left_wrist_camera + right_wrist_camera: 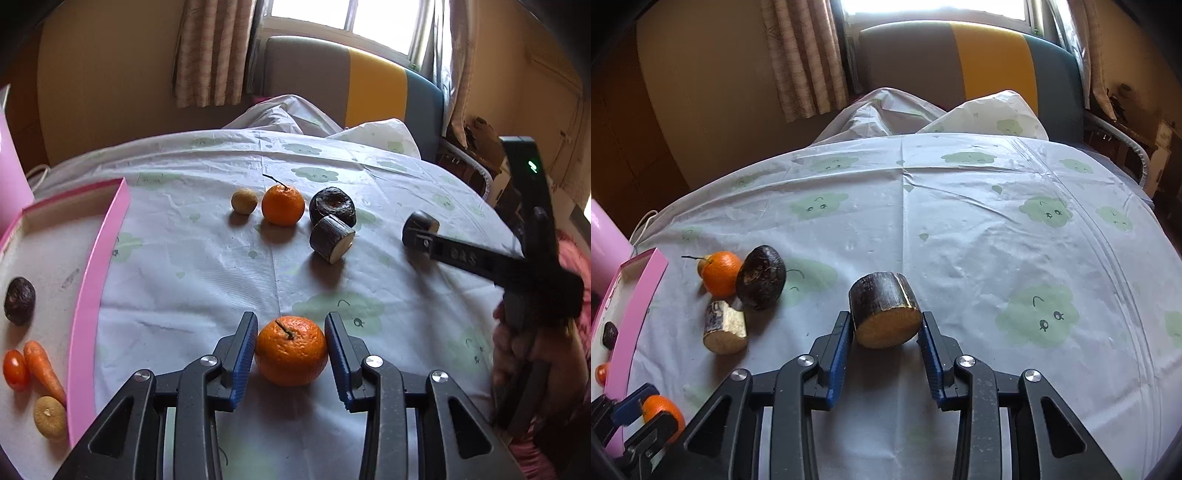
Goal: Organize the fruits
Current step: 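Carry the mandarin into the pink tray and open the left tool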
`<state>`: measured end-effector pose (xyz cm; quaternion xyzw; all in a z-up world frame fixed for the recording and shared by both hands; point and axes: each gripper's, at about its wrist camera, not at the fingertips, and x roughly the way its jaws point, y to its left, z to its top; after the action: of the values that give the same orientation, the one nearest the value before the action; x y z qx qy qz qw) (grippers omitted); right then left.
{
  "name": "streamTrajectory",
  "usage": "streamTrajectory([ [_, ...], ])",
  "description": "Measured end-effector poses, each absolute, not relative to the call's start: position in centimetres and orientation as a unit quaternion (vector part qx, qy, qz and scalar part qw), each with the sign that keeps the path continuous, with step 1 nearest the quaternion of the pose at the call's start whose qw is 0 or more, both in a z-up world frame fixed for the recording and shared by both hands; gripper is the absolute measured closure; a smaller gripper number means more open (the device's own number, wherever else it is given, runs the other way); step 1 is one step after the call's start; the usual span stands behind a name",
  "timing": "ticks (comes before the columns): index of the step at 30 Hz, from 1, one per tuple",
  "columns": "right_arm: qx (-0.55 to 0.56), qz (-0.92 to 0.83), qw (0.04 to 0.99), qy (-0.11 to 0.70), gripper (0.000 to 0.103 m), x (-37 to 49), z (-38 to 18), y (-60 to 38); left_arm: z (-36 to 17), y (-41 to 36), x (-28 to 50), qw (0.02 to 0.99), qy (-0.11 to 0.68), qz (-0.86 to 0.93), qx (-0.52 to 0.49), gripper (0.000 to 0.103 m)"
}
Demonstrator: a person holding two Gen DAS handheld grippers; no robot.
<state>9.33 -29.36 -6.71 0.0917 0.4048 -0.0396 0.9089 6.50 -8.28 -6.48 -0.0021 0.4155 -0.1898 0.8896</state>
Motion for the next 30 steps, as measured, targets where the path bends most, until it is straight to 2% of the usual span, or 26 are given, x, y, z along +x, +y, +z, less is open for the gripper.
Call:
streamTrajectory([
  [5, 0.075, -0.012, 0.91, 0.408, 0.066, 8.2, -6.8, -27.2, -7.6, -7.3, 7.3, 0.871, 0.443, -0.207, -0.057, 0.062],
  [17, 0.052, -0.026, 0.909, 0.414, 0.066, 8.3, -7.7, -26.4, -7.9, -7.9, 5.9, 0.893, 0.401, -0.203, -0.021, 0.064],
  [30, 0.031, -0.036, 0.909, 0.414, 0.066, 8.3, -7.7, -25.9, -4.9, -5.8, 4.9, 0.893, 0.412, -0.178, -0.035, 0.064],
])
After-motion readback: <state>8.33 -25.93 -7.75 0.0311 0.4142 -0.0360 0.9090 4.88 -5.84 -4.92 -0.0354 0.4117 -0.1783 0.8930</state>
